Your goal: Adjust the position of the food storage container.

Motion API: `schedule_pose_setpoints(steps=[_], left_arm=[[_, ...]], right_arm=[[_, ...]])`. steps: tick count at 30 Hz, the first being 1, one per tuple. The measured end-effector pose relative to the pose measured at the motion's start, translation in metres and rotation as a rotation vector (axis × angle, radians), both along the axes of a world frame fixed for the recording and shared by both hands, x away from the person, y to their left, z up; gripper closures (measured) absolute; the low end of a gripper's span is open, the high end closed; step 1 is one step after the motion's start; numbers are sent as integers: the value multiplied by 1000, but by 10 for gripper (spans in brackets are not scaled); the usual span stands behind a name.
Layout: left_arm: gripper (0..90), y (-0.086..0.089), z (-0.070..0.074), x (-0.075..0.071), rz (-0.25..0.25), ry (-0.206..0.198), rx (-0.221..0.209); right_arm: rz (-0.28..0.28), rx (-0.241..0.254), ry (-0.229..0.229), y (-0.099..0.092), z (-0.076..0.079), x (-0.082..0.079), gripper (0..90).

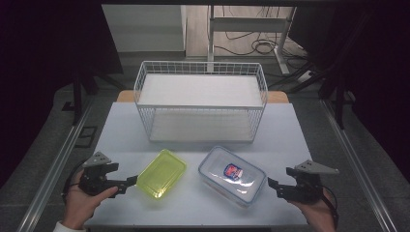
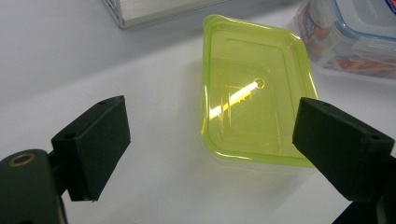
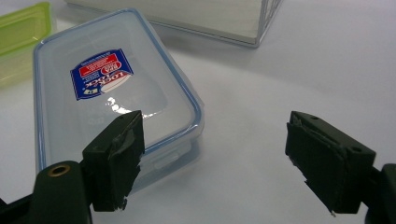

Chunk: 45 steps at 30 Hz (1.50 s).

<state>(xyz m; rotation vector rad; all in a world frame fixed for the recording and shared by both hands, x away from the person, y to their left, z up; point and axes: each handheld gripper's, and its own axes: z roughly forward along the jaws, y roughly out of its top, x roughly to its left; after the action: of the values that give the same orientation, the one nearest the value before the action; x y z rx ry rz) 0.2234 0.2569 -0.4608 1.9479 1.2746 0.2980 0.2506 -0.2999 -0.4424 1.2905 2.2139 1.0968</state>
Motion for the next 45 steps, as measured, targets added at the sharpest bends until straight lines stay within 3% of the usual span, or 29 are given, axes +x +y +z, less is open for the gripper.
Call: schedule_pose_setpoints(steps=[9, 13, 14, 19, 20, 26, 28, 29, 31, 32, 33, 34, 37, 40, 45], left_arm=[[109, 0, -1, 0, -5, 0, 8], [108, -1, -2, 1, -7, 3, 11], [108, -1, -3, 1, -4, 6, 10], [108, -2, -5, 2, -7, 11, 21], [107, -3, -5, 2, -7, 11, 24], [107, -5, -7, 2, -11, 13, 36], [107, -6, -7, 2, -13, 15, 40], [107, -6, -7, 3, -14, 16, 42], [107, -6, -8, 2, -15, 16, 43], [106, -6, -7, 2, -15, 15, 40], [107, -6, -7, 2, -15, 15, 40], [107, -6, -7, 2, -17, 14, 40], [106, -7, -7, 2, -18, 15, 39], [105, -7, -8, 2, -24, 17, 41], [105, -7, -8, 2, -28, 18, 42]], right_arm=[[47, -2, 1, 11, 9, 1, 234], [81, -5, 9, 25, 18, 2, 261], [108, -13, 23, 36, 23, 3, 272], [158, -51, 64, 57, 24, 3, 300], [195, -80, 79, 66, 23, 2, 332], [281, -104, 101, 85, 23, -5, 466], [335, -119, 109, 96, 24, -11, 577], [335, -119, 109, 96, 24, -11, 577], [361, -124, 120, 103, 23, -15, 672], [409, -134, 149, 112, 19, -19, 749], [409, -134, 149, 112, 19, -19, 749], [448, -153, 172, 120, 15, -23, 821], [486, -174, 196, 126, 10, -28, 874], [519, -231, 238, 136, -2, -33, 892], [516, -277, 256, 141, -10, -34, 892]])
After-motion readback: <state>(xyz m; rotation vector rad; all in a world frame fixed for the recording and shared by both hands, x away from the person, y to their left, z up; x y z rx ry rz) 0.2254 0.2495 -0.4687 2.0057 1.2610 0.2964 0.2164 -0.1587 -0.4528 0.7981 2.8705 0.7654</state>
